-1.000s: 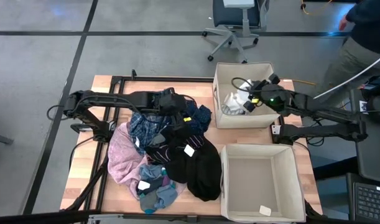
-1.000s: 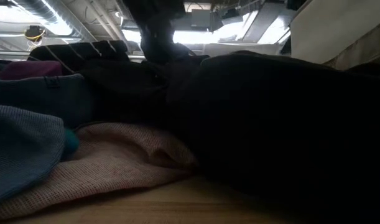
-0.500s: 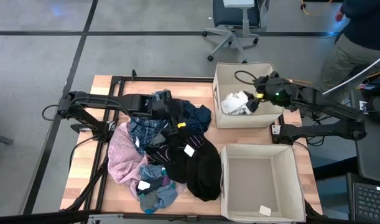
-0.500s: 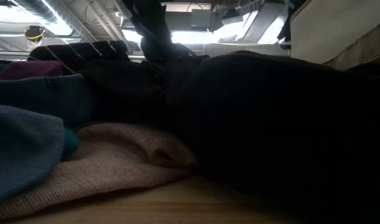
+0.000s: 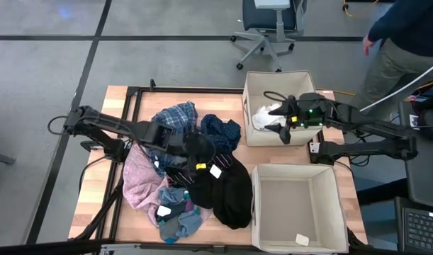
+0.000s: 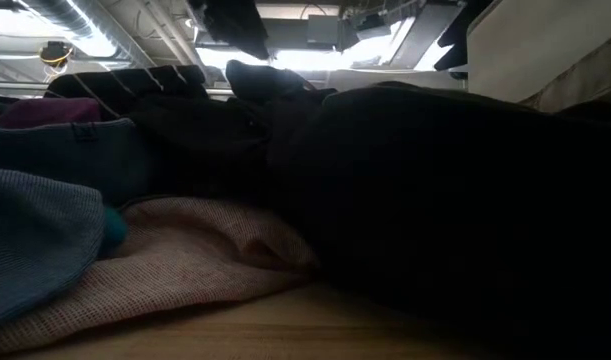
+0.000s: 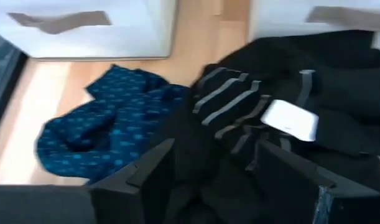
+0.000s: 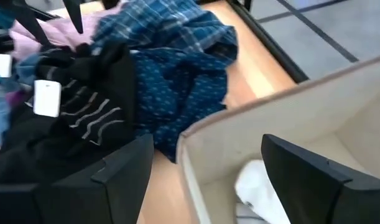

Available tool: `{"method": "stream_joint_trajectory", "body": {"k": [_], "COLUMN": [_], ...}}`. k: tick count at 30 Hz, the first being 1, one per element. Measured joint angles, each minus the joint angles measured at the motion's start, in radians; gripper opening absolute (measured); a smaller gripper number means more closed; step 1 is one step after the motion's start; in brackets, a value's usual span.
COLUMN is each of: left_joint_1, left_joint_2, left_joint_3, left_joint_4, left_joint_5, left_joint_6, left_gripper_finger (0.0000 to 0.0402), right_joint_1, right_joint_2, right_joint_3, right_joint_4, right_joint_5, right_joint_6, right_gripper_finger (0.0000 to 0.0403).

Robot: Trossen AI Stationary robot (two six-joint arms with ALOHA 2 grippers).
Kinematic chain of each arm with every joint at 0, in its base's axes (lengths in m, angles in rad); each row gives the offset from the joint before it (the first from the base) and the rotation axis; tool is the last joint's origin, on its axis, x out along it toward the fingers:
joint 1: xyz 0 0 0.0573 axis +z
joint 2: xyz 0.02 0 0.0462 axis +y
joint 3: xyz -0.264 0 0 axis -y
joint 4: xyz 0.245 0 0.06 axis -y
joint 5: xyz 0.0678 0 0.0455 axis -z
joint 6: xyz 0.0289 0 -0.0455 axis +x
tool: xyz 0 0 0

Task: Sort clothes
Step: Put the right striped black sock into the top laundry organizer

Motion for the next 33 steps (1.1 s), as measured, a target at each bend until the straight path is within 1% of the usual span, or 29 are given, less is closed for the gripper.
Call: {"method": "stream_joint_trajectory", "body": {"k": [5, 10, 13, 16, 18, 20, 26, 27, 30, 33], "left_joint_1": [-0.065, -0.105, -0.115, -0.111, -0.105, -0.098, -0.076, -0.072, -0.058, -0.041], "left_joint_2": [0.019, 0.062, 0.086, 0.110, 0.117, 0.117, 0.107, 0.106, 0.096, 0.073], "left_joint_3": [-0.027, -0.096, -0.124, -0.134, -0.135, -0.135, -0.124, -0.120, -0.104, -0.079], "left_joint_4": [0.089, 0.137, 0.196, 0.204, 0.204, 0.218, 0.249, 0.248, 0.254, 0.275], "left_joint_5": [0.000, 0.003, 0.001, 0.000, -0.002, -0.004, -0.031, -0.046, -0.102, -0.171], "left_joint_6": [-0.017, -0.069, -0.078, -0.081, -0.072, -0.056, 0.050, 0.067, 0.125, 0.203], "left_gripper_finger": [0.0207, 0.0207, 0.0207, 0.0199, 0.0180, 0.0148, 0.0021, 0.0012, 0.0014, 0.0008], "right_joint_1": [0.010, 0.073, 0.101, 0.120, 0.126, 0.126, 0.126, 0.126, 0.126, 0.126], "right_joint_2": [0.003, 0.003, 0.003, 0.003, 0.003, 0.003, 0.006, 0.009, 0.029, 0.062], "right_joint_3": [-0.016, -0.017, -0.017, -0.017, -0.017, -0.017, -0.017, -0.017, -0.017, -0.016], "right_joint_4": [0.053, 0.108, 0.135, 0.136, 0.136, 0.136, 0.137, 0.142, 0.164, 0.209], "right_joint_5": [-0.053, -0.034, -0.025, 0.006, 0.023, 0.027, 0.020, 0.019, 0.005, -0.040], "right_joint_6": [0.001, 0.000, -0.001, -0.002, -0.006, -0.013, -0.044, -0.055, -0.083, -0.121], "right_gripper_finger": [0.0299, 0.0298, 0.0298, 0.0298, 0.0298, 0.0298, 0.0298, 0.0298, 0.0298, 0.0298]}}
